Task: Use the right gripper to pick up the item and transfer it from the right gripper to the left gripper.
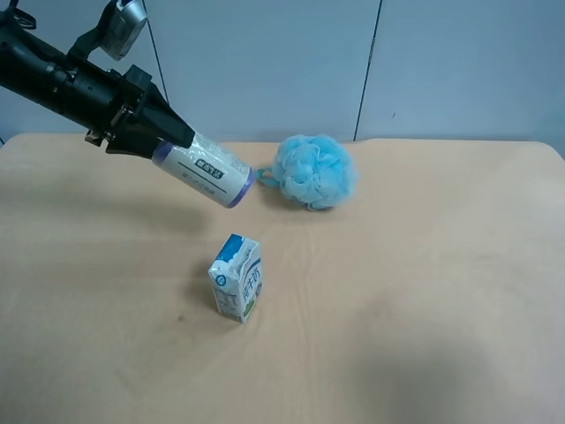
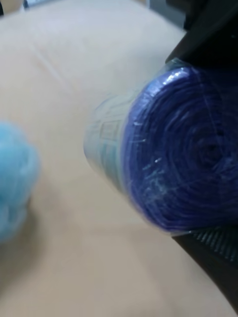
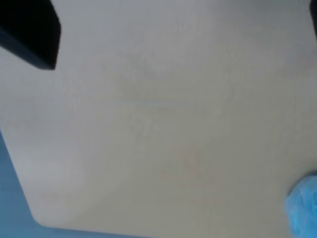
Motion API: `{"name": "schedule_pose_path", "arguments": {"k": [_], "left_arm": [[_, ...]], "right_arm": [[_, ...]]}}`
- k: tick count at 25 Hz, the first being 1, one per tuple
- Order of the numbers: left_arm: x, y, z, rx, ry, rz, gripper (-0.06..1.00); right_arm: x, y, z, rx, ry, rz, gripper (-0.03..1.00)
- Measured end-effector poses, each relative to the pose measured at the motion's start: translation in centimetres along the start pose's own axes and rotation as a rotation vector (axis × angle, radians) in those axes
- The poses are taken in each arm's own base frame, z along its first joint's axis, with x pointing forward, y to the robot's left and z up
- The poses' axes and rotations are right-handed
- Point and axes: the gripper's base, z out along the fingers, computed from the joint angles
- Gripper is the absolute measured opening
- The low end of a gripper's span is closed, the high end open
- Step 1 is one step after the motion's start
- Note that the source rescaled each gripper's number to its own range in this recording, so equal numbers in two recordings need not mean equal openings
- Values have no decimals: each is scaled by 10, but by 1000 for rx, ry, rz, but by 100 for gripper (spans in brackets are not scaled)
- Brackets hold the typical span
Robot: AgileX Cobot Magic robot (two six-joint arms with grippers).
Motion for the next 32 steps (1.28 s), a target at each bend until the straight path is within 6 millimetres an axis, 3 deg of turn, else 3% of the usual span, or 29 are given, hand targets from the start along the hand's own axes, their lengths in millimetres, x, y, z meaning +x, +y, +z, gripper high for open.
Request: {"name": "schedule_pose_path", "arguments": {"k": [17, 32], "left_arm": [[-1, 33, -10, -393, 37, 50, 1], [1, 50, -19, -607, 79, 69, 0]], "right_arm": [[0, 0, 0, 0, 0, 0, 97], [0, 0, 0, 0, 0, 0, 97]]}}
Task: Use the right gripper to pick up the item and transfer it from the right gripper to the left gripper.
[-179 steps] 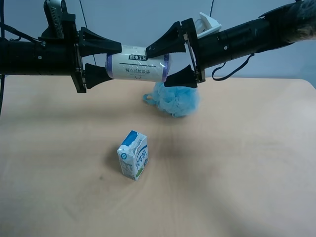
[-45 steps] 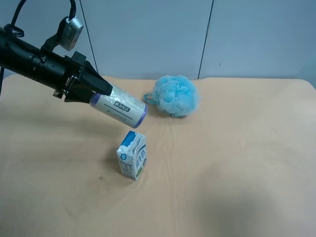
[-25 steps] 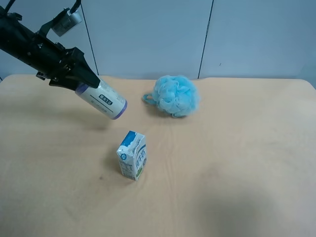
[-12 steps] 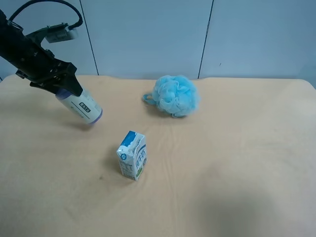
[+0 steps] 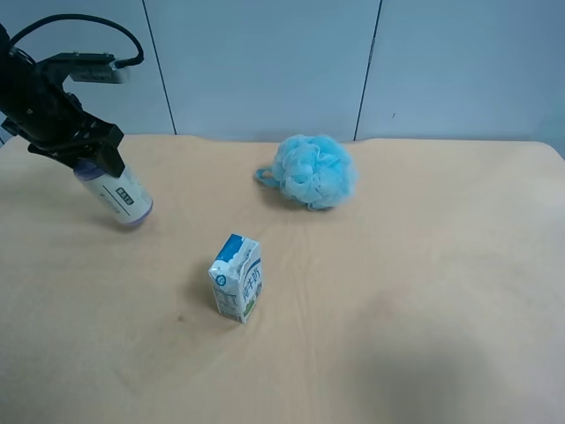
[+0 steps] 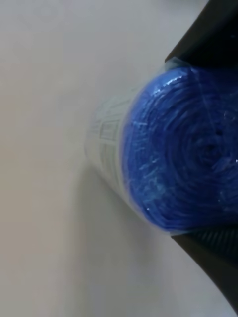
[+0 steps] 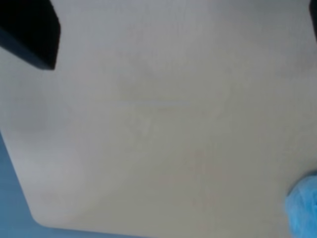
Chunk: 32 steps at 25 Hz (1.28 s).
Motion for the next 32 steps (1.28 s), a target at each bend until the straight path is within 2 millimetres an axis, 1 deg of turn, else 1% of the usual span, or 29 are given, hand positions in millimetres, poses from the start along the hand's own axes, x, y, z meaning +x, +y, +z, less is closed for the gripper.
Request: {"name": "schedule_pose_path", "arguments": {"k": [12, 20, 23, 27, 29, 32], "left_arm": [[4, 18, -2, -203, 49, 2, 0], [6, 20, -2, -222, 70, -12, 0], [7, 20, 2, -218, 82, -15, 0], [10, 22, 18, -209, 126, -18, 0], [11, 23, 22, -206, 138, -19, 0], [12, 23, 23, -206, 141, -19, 0]], "right_arm": [[0, 0, 0, 0, 0, 0, 97], [0, 0, 0, 0, 0, 0, 97], [0, 0, 0, 0, 0, 0, 97], [0, 0, 0, 0, 0, 0, 97], [0, 0, 0, 0, 0, 0, 97], [0, 0, 0, 0, 0, 0, 97]]}}
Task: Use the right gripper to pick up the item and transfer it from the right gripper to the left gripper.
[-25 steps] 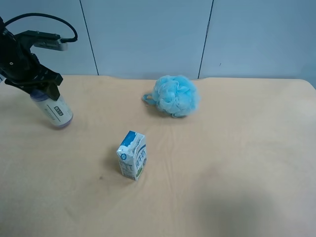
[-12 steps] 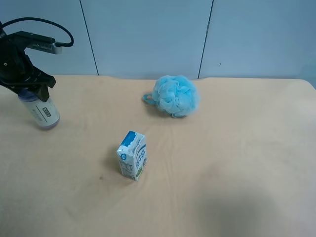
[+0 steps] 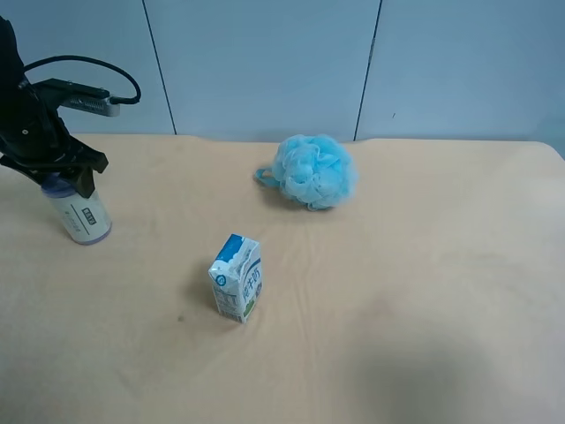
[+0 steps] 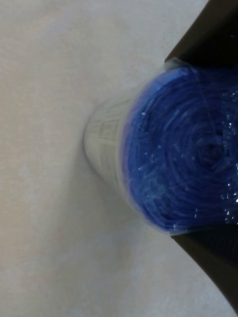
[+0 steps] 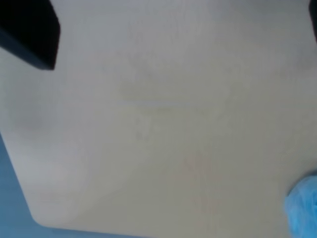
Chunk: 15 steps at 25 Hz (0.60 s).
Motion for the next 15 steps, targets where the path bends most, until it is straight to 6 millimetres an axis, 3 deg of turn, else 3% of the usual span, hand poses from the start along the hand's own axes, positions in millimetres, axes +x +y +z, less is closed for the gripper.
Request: {"name": "schedule_pose_path", "arguments": {"k": [15], "left_arm": [[0, 0, 0, 0, 0, -1, 0]], "right_arm": [[0, 0, 0, 0, 0, 0, 97]]}}
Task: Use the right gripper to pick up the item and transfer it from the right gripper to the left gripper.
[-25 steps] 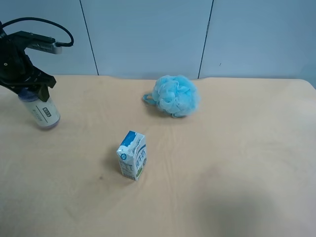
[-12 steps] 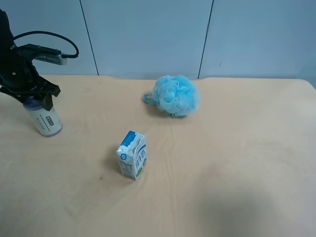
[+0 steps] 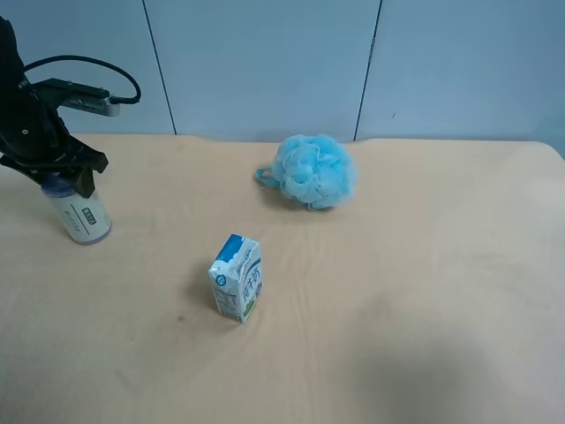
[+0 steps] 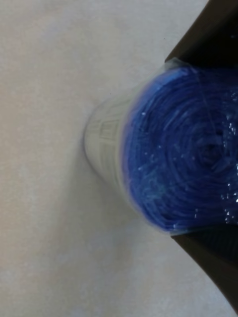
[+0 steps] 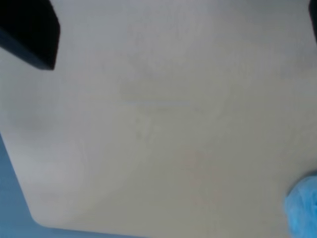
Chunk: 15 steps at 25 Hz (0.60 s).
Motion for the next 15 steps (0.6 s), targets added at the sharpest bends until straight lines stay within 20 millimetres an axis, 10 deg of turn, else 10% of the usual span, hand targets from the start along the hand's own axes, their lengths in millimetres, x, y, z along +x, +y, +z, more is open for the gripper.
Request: {"name": "schedule_pose_path", "arguments": {"k": [3, 9, 15], "left_arm": [[0, 0, 0, 0, 0, 0, 5], [0, 0, 0, -1, -2, -10, 70], [1, 0, -1, 0, 16, -14, 77]], "right_arm": [[0, 0, 0, 0, 0, 0, 97], [0, 0, 0, 0, 0, 0, 97], [0, 0, 0, 0, 0, 0, 97]]}}
